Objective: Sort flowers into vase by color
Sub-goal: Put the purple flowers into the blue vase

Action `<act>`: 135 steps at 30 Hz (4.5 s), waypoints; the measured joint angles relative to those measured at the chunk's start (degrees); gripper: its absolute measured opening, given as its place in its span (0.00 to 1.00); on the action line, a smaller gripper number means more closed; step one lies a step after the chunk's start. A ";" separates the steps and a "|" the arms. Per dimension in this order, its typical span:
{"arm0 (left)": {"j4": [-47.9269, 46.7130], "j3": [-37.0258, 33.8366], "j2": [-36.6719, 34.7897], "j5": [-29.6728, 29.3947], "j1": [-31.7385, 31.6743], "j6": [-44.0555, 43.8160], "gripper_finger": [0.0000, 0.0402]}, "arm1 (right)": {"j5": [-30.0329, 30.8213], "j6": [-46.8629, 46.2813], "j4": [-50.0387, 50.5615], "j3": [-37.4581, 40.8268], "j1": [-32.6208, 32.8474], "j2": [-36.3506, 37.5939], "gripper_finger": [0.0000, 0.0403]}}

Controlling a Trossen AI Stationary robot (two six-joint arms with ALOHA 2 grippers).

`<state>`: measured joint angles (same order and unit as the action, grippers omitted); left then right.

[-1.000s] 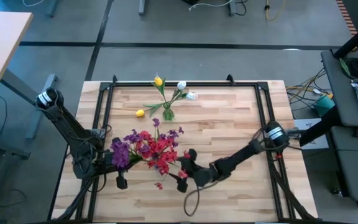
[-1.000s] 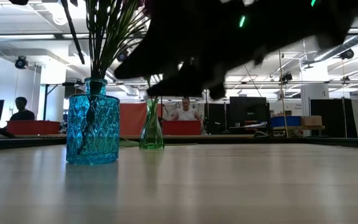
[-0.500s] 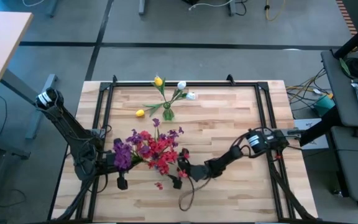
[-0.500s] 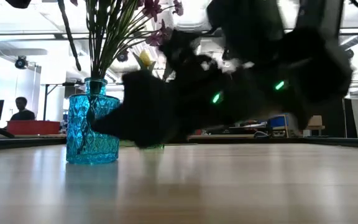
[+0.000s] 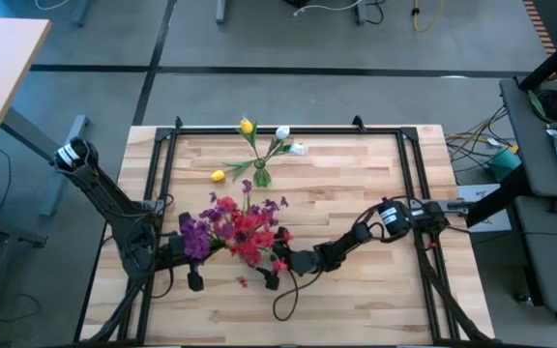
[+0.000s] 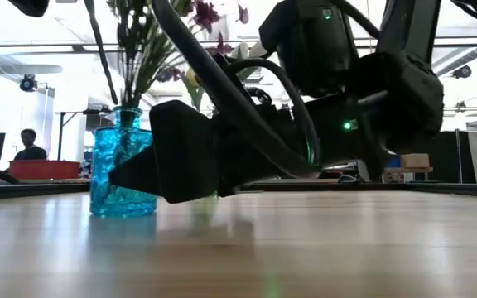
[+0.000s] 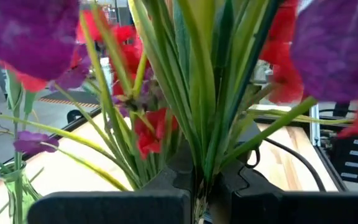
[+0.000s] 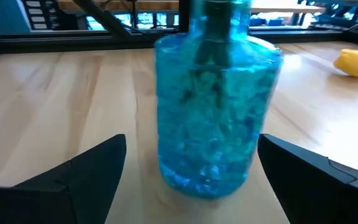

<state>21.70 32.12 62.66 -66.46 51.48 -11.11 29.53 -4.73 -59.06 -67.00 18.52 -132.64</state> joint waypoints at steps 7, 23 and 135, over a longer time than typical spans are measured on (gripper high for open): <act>-0.31 0.00 0.03 0.00 0.00 -0.11 0.00 | -1.23 -1.67 0.03 0.00 -0.19 0.00 0.88; -2.30 0.53 -0.43 -0.01 -0.33 0.08 0.00 | -1.28 -1.66 0.36 0.00 -0.19 0.07 0.88; -22.30 7.25 21.06 -3.16 -5.20 -24.32 0.00 | -1.04 -1.09 3.17 -2.64 -0.17 0.13 0.88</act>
<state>-0.60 39.37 83.72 -69.61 46.28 -35.42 28.49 -5.82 -55.89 -69.65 18.35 -132.51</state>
